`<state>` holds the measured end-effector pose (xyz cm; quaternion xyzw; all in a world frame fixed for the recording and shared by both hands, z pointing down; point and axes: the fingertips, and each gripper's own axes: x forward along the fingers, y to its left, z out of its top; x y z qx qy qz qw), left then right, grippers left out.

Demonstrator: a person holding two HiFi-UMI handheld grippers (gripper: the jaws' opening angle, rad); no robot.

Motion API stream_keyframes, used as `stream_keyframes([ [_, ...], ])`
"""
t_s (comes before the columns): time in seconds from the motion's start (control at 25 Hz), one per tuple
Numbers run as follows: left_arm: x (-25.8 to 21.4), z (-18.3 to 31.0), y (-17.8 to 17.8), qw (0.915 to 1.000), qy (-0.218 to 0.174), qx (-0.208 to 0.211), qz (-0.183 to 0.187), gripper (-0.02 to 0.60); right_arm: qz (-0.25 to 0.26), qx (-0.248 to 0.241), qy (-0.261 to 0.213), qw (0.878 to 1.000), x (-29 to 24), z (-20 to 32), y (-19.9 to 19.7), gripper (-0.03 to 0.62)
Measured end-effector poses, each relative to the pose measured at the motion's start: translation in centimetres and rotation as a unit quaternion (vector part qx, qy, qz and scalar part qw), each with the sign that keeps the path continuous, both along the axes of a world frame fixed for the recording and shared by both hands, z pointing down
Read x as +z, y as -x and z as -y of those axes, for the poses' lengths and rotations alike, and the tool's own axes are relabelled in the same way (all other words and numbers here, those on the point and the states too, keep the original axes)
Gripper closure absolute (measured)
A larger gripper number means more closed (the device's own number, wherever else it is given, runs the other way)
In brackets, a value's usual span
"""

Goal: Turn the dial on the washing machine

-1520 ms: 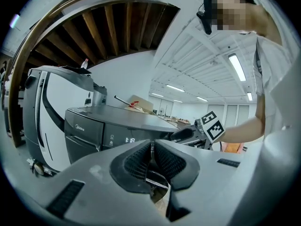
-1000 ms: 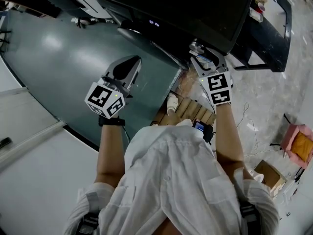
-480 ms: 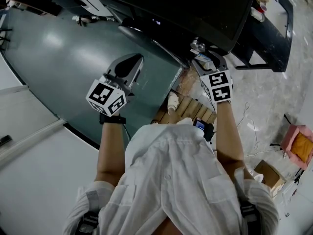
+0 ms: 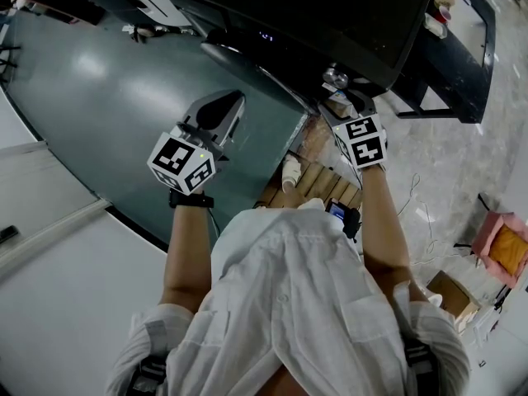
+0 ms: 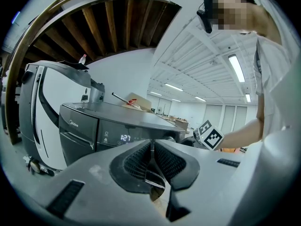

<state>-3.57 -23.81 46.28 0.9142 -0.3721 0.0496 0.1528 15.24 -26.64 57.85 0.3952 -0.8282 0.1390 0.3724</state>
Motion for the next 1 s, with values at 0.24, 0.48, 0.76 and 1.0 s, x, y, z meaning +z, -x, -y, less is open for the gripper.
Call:
stream_keyframes([
  [0.24,-0.1,-0.1,0.7,1.0,-0.003,-0.005,0.0,0.565,0.01,0.011,-0.003,1.0,0.2,0.2,-0.3,0.338],
  [0.48,-0.8,-0.4,1.4,0.9998,-0.013,-0.013,0.0,0.565,0.034,0.047,-0.027,0.998,-1.7,-1.0,-2.3,0.34],
  [0.76,-3.4,-0.9,4.2,0.9981,-0.035,-0.051,0.0,0.565,0.063,0.071,-0.154,0.984,-10.2,-3.1,-5.5,0.443],
  [1.0,-5.4,-2.4,6.6,0.996,-0.05,-0.074,0.006,0.565,0.132,0.149,-0.217,0.956,-16.5,-4.9,-9.0,0.594],
])
